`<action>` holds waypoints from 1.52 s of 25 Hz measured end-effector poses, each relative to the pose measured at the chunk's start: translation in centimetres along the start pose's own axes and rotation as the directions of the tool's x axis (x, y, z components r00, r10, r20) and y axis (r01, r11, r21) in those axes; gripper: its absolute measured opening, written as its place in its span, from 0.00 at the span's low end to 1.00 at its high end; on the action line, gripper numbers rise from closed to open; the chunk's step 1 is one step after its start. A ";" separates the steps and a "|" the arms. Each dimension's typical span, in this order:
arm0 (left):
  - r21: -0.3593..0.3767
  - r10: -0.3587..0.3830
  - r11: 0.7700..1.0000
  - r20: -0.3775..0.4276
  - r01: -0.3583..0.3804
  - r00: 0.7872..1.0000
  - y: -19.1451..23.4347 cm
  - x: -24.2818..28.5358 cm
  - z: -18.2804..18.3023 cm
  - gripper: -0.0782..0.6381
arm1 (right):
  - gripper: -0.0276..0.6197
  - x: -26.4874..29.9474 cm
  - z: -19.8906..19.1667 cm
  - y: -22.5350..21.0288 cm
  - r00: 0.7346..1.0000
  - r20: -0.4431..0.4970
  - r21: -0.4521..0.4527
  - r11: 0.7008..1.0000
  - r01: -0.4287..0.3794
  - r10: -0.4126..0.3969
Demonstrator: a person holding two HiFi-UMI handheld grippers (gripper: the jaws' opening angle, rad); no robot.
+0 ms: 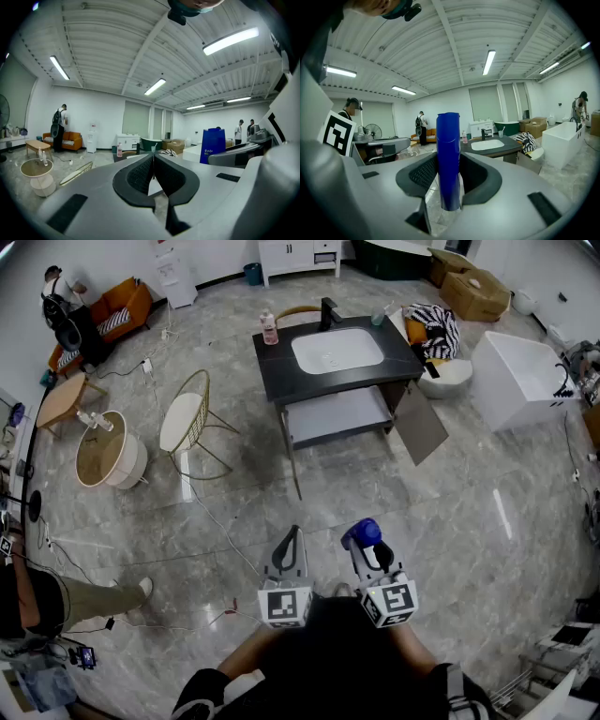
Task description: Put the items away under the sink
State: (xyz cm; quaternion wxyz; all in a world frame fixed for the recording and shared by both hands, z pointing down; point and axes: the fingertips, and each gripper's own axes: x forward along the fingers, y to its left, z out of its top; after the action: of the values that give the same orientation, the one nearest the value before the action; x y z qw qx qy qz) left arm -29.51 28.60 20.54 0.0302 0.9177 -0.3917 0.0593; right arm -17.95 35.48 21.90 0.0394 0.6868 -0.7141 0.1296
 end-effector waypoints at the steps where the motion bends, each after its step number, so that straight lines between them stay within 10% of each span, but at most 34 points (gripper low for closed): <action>1: -0.004 0.000 1.000 -0.001 0.000 1.000 0.3 0.2 0.0 0.13 | 0.27 0.4 0.1 0.1 1.000 0.003 0.001 1.000 0.001 -0.001; 25: -0.071 -0.039 0.997 0.013 0.040 0.999 7.3 5.5 -1.1 0.13 | 0.27 9.2 1.5 2.5 1.000 0.014 0.013 1.000 -0.001 0.001; 38: -0.056 0.128 0.990 -0.049 -0.131 0.991 6.9 17.6 -2.1 0.13 | 0.27 20.0 4.1 -8.2 0.986 0.001 -0.050 0.984 -0.169 0.170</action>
State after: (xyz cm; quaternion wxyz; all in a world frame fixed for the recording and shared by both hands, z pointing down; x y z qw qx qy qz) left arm -22.60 11.42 25.01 0.0622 0.8874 -0.4513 0.0703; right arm -10.38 14.92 23.72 0.0432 0.6227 -0.7731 0.1127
